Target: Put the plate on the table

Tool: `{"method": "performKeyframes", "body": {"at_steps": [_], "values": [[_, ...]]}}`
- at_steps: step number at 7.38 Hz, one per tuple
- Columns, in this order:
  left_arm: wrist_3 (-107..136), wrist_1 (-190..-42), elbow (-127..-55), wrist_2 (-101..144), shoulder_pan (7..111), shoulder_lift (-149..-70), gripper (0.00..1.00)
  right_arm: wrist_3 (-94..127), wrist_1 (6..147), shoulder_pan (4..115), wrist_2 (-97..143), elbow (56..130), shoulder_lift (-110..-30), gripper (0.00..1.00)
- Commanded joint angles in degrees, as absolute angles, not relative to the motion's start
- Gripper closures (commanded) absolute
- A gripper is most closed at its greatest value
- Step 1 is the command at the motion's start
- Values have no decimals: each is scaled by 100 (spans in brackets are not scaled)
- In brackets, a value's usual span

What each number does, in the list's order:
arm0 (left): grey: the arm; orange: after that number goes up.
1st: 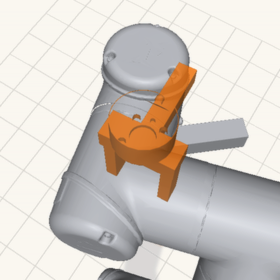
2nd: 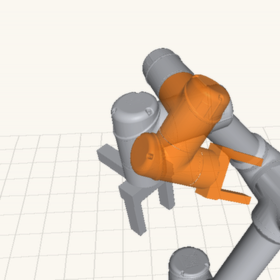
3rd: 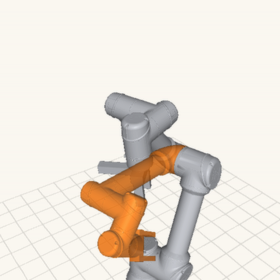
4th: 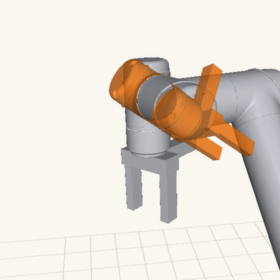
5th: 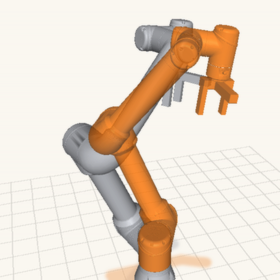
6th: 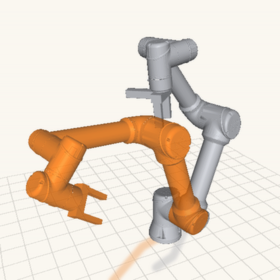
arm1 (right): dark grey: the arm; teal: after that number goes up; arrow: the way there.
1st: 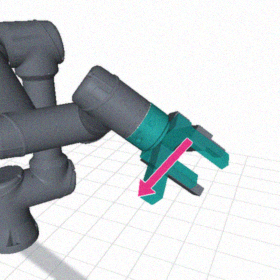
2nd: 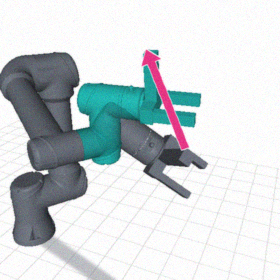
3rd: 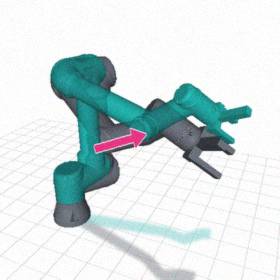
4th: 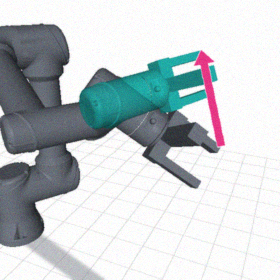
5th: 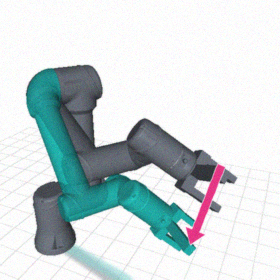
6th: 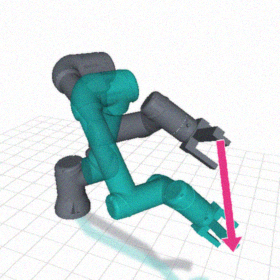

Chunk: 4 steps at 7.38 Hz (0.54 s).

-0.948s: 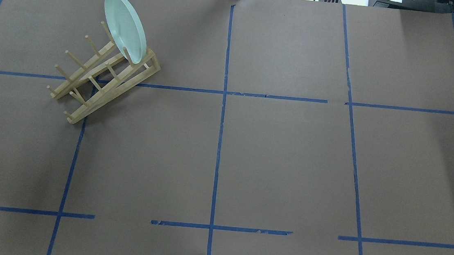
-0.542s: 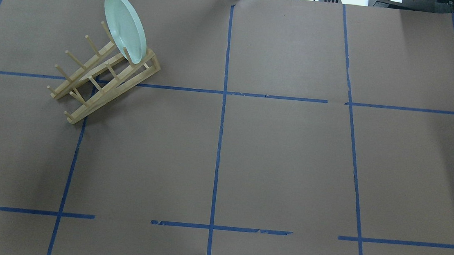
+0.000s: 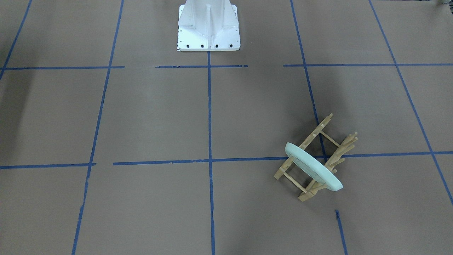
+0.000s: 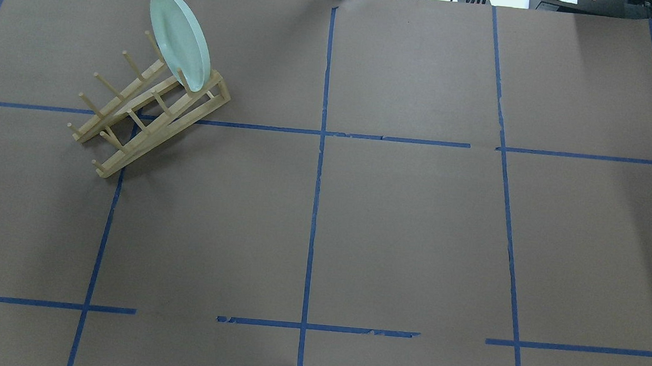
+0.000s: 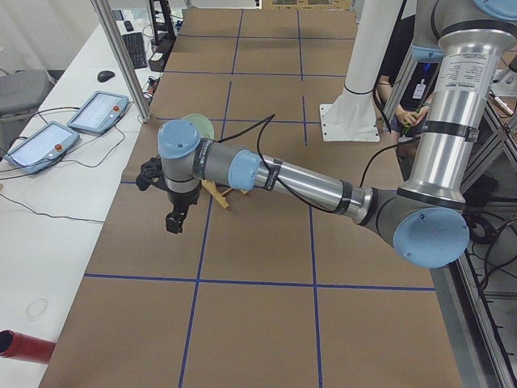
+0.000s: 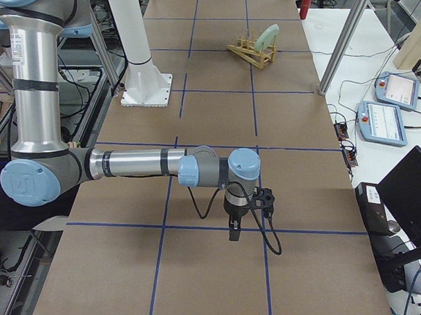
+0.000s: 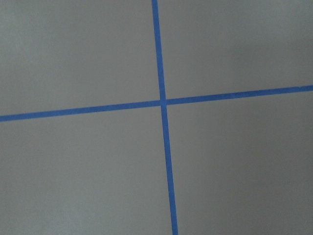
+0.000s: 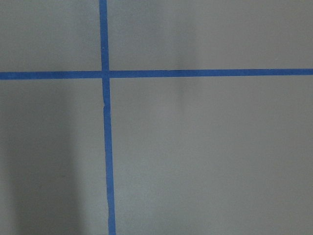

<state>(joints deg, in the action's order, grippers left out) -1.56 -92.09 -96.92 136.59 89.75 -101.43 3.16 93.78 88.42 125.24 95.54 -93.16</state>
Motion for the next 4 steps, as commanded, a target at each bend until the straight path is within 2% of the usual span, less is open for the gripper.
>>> {"method": "performKeyframes", "body": {"at_steps": [1,3,4], "values": [[2034,-10724,-9650,14095,8851,-10344,0,316,9378,8842,12524,9554,-9316,0],[4252,-12350,-9415,14150,8475,-10362,0,316,9387,8842,12524,9554,-9316,0],[5411,-13262,-9222,14107,7925,-10536,0,316,9378,8842,12524,9554,-9316,0]]}}
